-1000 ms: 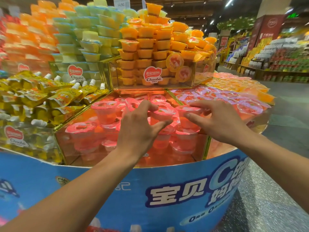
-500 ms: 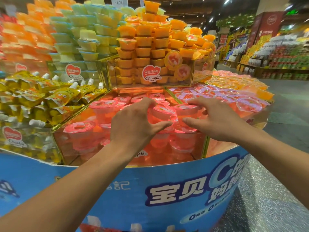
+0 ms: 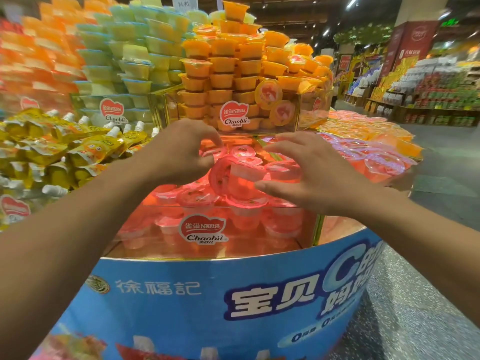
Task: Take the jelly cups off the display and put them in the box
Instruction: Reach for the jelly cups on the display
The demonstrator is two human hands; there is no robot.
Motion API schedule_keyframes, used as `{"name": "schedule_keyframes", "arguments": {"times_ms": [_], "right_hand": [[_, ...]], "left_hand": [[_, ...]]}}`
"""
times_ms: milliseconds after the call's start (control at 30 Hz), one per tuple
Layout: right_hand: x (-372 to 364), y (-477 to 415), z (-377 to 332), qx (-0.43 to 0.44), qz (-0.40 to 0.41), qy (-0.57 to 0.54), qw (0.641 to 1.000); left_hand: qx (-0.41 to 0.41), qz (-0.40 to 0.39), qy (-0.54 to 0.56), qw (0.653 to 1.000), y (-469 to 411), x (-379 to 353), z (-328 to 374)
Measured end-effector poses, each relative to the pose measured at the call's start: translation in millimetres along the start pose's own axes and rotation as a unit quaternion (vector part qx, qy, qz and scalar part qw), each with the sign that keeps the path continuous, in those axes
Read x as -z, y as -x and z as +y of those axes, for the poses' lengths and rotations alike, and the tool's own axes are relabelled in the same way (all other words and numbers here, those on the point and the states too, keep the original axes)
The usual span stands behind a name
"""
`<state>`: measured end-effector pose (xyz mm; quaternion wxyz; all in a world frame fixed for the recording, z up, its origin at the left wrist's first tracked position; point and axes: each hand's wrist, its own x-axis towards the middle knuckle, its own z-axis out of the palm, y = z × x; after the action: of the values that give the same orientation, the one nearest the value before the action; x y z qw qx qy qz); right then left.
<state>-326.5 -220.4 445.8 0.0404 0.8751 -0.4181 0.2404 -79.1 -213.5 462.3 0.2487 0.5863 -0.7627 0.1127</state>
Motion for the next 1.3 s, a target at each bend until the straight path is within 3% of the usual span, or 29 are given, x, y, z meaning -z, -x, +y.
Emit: {"name": "schedule_keyframes", "arguments": {"times_ms": [167,267,367,500,700,1300], "right_hand": [[-10,-30,-12,0.002,-0.001,0.041,0.999],[-14,-38,-13,-0.012,-0.035,-0.007,0.999],[-13,-36,-12,-0.012,-0.045,-0.035,0.998],[-12,-29,-11,-0.017,-0.057,-0.027,0.998],[-15,-23,-12,-0.023,-0.035,-0.074,0.996],[-11,-25,-23,-0.023,-0.075,0.040,0.996]], "left_hand": [[0.040,-0.189,0.065,0.979,-16,9,4],[0.052,-0.188,0.126,0.973,-19,10,3],[0.020,-0.201,0.081,0.976,-21,9,1],[0.005,-0.186,0.073,0.980,-21,6,-7],[0.045,-0.144,0.094,0.984,-18,6,-16],[0.136,-0.031,0.159,0.977,-4,6,-32]]}}
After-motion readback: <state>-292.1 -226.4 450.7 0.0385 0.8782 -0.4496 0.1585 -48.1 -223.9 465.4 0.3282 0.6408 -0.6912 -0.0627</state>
